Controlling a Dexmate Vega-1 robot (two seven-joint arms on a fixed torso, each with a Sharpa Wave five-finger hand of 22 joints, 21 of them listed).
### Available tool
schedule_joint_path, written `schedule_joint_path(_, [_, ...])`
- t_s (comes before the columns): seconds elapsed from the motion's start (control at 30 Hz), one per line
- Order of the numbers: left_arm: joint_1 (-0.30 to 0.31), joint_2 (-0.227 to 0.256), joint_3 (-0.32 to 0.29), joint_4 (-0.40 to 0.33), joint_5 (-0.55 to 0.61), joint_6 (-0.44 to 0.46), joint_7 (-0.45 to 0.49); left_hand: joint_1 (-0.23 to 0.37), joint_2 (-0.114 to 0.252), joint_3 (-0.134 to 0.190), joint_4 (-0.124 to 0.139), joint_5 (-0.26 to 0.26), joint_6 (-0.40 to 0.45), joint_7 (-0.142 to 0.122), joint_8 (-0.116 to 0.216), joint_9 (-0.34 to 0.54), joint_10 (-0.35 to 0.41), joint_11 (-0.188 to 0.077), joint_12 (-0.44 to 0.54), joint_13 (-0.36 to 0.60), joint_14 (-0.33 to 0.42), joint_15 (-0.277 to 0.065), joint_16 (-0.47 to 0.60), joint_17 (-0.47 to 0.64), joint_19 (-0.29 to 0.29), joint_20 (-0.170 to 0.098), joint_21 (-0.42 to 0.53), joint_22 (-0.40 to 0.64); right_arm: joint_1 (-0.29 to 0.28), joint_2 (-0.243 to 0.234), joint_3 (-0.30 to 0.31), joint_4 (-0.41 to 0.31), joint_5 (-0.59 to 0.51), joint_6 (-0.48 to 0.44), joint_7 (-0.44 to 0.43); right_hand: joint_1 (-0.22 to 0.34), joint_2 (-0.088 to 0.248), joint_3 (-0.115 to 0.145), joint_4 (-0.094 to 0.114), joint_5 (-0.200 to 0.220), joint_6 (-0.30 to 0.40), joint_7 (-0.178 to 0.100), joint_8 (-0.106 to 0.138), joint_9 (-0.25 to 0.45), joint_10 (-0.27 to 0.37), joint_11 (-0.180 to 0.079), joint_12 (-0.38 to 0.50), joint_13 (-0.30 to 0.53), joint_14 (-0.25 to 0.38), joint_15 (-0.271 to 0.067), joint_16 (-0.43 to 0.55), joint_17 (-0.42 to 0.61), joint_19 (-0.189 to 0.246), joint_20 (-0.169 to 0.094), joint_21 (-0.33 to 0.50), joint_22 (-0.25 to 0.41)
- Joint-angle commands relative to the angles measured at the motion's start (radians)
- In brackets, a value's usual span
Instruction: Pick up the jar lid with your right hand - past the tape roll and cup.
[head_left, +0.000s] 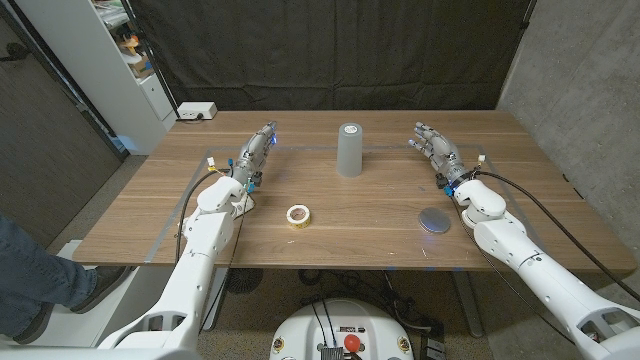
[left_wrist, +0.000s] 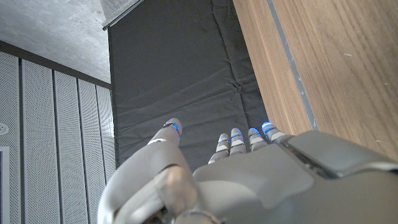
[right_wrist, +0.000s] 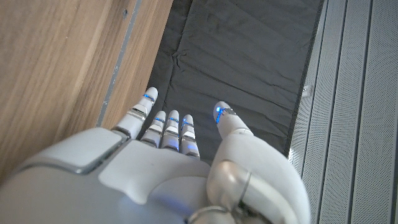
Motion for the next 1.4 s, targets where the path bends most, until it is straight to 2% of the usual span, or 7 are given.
schedule_joint_path(0.03, [-0.011, -0.001, -0.003, 0.013, 0.006, 0.003, -0.008, 0.003, 0.009, -0.001, -0.004, 0.007, -0.005, 0.007, 0.006, 0.003, -0.009, 0.001, 0.007, -0.001, -0.009, 0.002, 0.002, 0.004, -0.026, 0.008, -0.004, 0.002, -0.007, -0.015, 0.004, -0.017, -0.003, 0.006, 0.012, 0.01, -0.002, 0.007, -0.001, 0.005, 0.002, -0.001, 0.004, 0.0, 0.003, -0.001, 0.002, 0.001, 0.002, 0.004, 0.001, 0.002, 0.004, 0.002, 0.004, 0.004])
schedule_joint_path(1.4, [-0.018, 0.005, -0.011, 0.029, 0.0, -0.004, -0.038, -0.003, 0.013, -0.003, -0.013, 0.007, -0.007, 0.007, 0.006, 0.003, -0.013, 0.001, 0.008, -0.005, -0.013, 0.003, 0.002, 0.004, -0.03, 0.008, -0.02, 0.003, -0.101, -0.095, 0.046, -0.148, -0.05, 0.034, -0.013, 0.021, -0.003, 0.001, -0.006, 0.005, -0.005, 0.001, 0.002, -0.003, -0.005, 0.002, -0.001, -0.009, -0.005, 0.006, 0.002, -0.011, -0.005, 0.004, 0.003, 0.004])
